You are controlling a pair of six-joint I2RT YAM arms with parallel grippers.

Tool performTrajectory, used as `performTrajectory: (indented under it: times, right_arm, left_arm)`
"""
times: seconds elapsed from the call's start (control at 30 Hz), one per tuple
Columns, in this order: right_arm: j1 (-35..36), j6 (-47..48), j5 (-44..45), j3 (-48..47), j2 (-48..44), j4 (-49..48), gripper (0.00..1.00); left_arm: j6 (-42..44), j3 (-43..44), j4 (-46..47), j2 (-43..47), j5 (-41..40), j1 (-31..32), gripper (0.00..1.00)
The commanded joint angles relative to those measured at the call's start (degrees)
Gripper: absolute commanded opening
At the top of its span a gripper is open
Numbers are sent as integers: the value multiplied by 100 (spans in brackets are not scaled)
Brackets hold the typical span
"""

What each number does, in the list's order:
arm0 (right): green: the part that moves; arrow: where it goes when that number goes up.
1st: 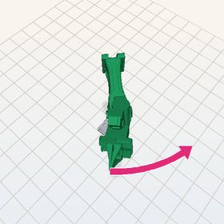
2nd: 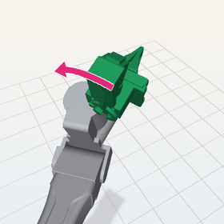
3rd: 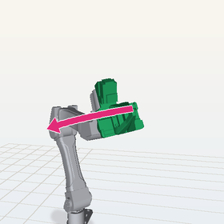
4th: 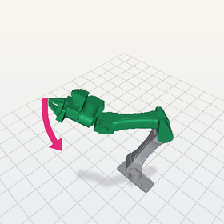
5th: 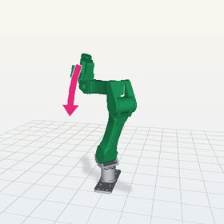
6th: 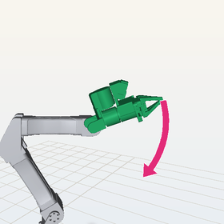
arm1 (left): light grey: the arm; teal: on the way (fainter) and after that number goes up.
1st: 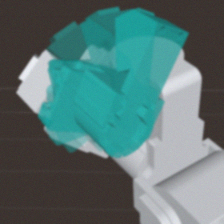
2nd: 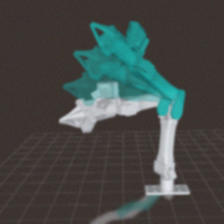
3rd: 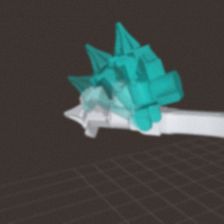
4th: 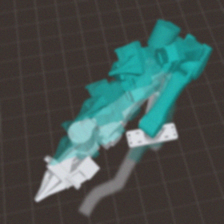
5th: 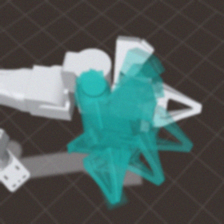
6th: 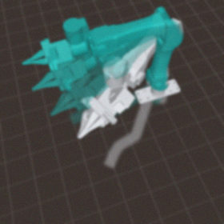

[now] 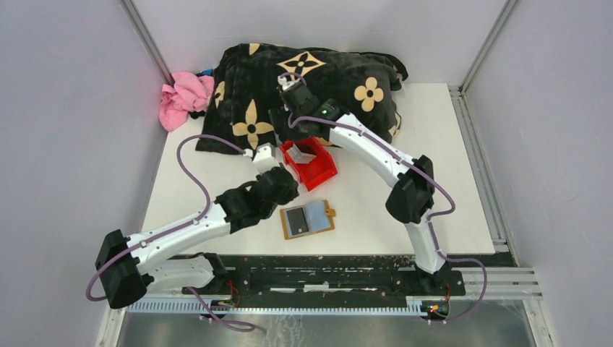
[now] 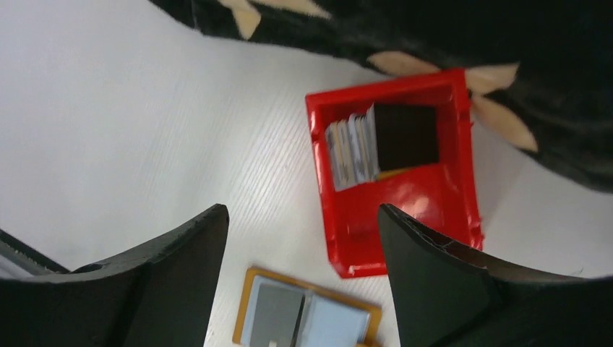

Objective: Put the credit cards into the card holder
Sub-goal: Insert the credit card into the card holder, then pick up the credit card from the storage box.

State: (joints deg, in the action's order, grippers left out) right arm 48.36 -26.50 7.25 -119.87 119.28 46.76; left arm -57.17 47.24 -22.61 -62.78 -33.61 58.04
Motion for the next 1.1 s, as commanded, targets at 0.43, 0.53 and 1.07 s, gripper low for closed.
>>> performTrajectory:
  times: [0.43,0.53,1.07]
  right_arm:
    - [-995,716,-1568,-1536,1596,329,82]
    - [-1029,725,-1658,-1530,1699,363,82]
    - [-1291,590,-2412,-1252,2161,328,72]
  left_arm:
    - [889,440,1235,-1664,2029,-2143,27]
    - [836,502,1342,-1920,2106,-2208,27]
    - [768,447,1808,-2721,2316,-2576,25]
